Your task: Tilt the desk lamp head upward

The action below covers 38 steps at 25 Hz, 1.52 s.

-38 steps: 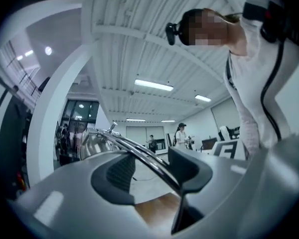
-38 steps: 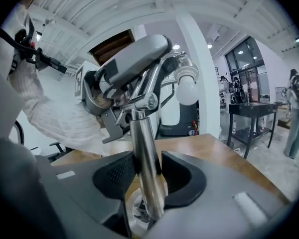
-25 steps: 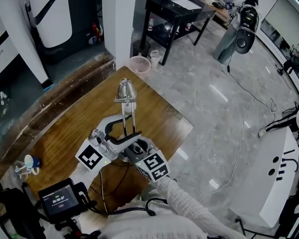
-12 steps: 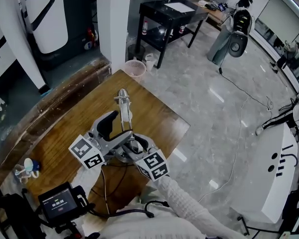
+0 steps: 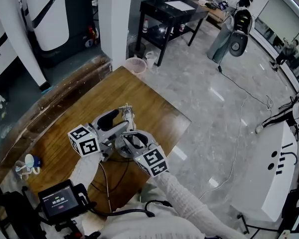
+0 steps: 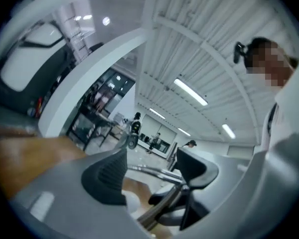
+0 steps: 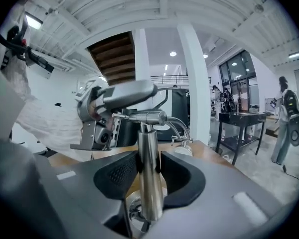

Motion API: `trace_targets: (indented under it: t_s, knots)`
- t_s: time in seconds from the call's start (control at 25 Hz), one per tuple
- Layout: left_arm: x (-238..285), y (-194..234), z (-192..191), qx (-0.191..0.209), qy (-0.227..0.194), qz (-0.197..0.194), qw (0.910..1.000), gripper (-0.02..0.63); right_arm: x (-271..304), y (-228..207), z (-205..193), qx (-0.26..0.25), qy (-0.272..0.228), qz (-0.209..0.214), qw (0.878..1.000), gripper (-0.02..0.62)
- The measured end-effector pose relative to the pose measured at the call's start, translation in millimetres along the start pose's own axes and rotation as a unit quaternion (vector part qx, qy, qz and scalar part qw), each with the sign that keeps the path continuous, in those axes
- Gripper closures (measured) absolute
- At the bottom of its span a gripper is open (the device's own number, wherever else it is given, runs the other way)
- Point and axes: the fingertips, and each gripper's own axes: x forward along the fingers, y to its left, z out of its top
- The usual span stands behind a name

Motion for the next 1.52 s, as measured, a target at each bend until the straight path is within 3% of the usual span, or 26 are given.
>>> trace_targets:
  t_s: [0.04, 0.08, 0.16, 0.24, 0.36, 0.44, 0.56, 0.64, 0.72, 0.8, 0.88, 0.92, 0.96, 1.0, 1.04, 1.12, 1.2, 1.24, 1.32, 1.4, 1.52]
  knots:
    - [0.0, 8.4, -9.0, -0.063, 0.014, -0.018, 0.9978, 0.302, -0.9, -0.2, -1.2, -0.002, -0.001, -0.002, 1.000, 0.459]
    - [2.1, 15.1, -16.4, -0.134, 0.022, -0.039, 0.9900, 0.304, -1.4, -0.8, -2.8, -0.005, -0.003, -0.003, 1.000, 0.460]
    - [10.4, 25.3, -28.1, -0.265, 0.027, -0.077, 0.9608, 0.304, -0.1, -2.7, -7.4, -0.012, -0.007, -0.005, 1.000, 0.462]
    - [19.7, 29.2, -36.5, -0.340, 0.042, -0.099, 0.9344, 0.304, 1.6, -3.4, -9.8, -0.021, -0.009, -0.007, 1.000, 0.463]
    - [36.4, 26.7, -41.9, -0.388, 0.073, -0.128, 0.9098, 0.304, 1.3, -2.1, -7.2, -0.034, -0.013, -0.006, 0.999, 0.463]
    - [48.9, 27.0, -38.3, -0.402, 0.070, -0.141, 0.9020, 0.309, 0.3, -0.6, -5.5, -0.038, -0.016, -0.001, 0.999, 0.463]
    - [58.1, 33.0, -36.9, -0.406, 0.069, -0.139, 0.9006, 0.376, 1.4, 0.8, -3.9, -0.036, -0.017, 0.003, 0.999, 0.463]
    - [57.5, 30.8, -37.2, -0.388, 0.078, -0.132, 0.9086, 0.372, 1.1, 1.4, -3.3, -0.028, -0.013, 0.000, 1.000, 0.466]
    - [56.6, 27.5, -35.7, -0.348, 0.095, -0.119, 0.9249, 0.375, 0.6, 1.5, -3.3, -0.020, -0.012, -0.005, 1.000, 0.468]
    - [54.4, 24.3, -26.1, -0.264, 0.106, -0.108, 0.9525, 0.376, 0.9, 2.7, -4.5, -0.015, -0.009, -0.003, 1.000, 0.468]
    - [52.1, 14.4, -5.9, -0.116, 0.106, -0.105, 0.9820, 0.383, 1.7, 3.2, -6.3, -0.009, -0.004, 0.003, 1.000, 0.468]
    - [51.2, 4.5, 5.3, -0.033, 0.100, -0.108, 0.9885, 0.386, 2.2, 2.6, -7.0, -0.003, -0.002, 0.006, 1.000, 0.466]
    - [49.8, -8.3, 15.5, 0.050, 0.090, -0.114, 0.9882, 0.391, 2.9, 1.6, -7.6, 0.001, -0.001, 0.008, 1.000, 0.466]
    - [47.7, -22.7, 23.7, 0.130, 0.076, -0.119, 0.9814, 0.393, 3.5, 0.8, -8.2, 0.005, -0.001, 0.009, 1.000, 0.466]
    - [44.8, -37.1, 29.2, 0.207, 0.060, -0.123, 0.9687, 0.394, 4.2, 0.4, -8.8, 0.009, -0.002, 0.009, 1.000, 0.466]
    - [37.3, -62.6, 31.2, 0.338, 0.033, -0.125, 0.9323, 0.389, 3.7, 0.0, -11.0, 0.020, 0.000, 0.008, 1.000, 0.465]
    - [29.6, -78.1, 23.0, 0.424, 0.034, -0.113, 0.8980, 0.386, 0.1, 0.6, -11.5, 0.024, 0.000, 0.006, 1.000, 0.465]
    - [27.0, -83.4, 20.2, 0.450, 0.034, -0.106, 0.8862, 0.383, -1.8, 1.2, -10.9, 0.024, 0.000, 0.006, 1.000, 0.465]
    - [24.5, -90.4, 21.0, 0.478, 0.018, -0.102, 0.8723, 0.377, -2.7, 2.4, -9.0, 0.026, 0.000, 0.006, 1.000, 0.463]
    - [23.8, -90.8, 22.1, 0.488, 0.009, -0.105, 0.8667, 0.376, -1.6, 2.6, -8.0, 0.028, 0.000, 0.003, 1.000, 0.463]
    - [24.2, -89.4, 22.7, 0.487, 0.011, -0.107, 0.8670, 0.376, -0.8, 1.9, -8.2, 0.031, 0.000, 0.001, 1.000, 0.463]
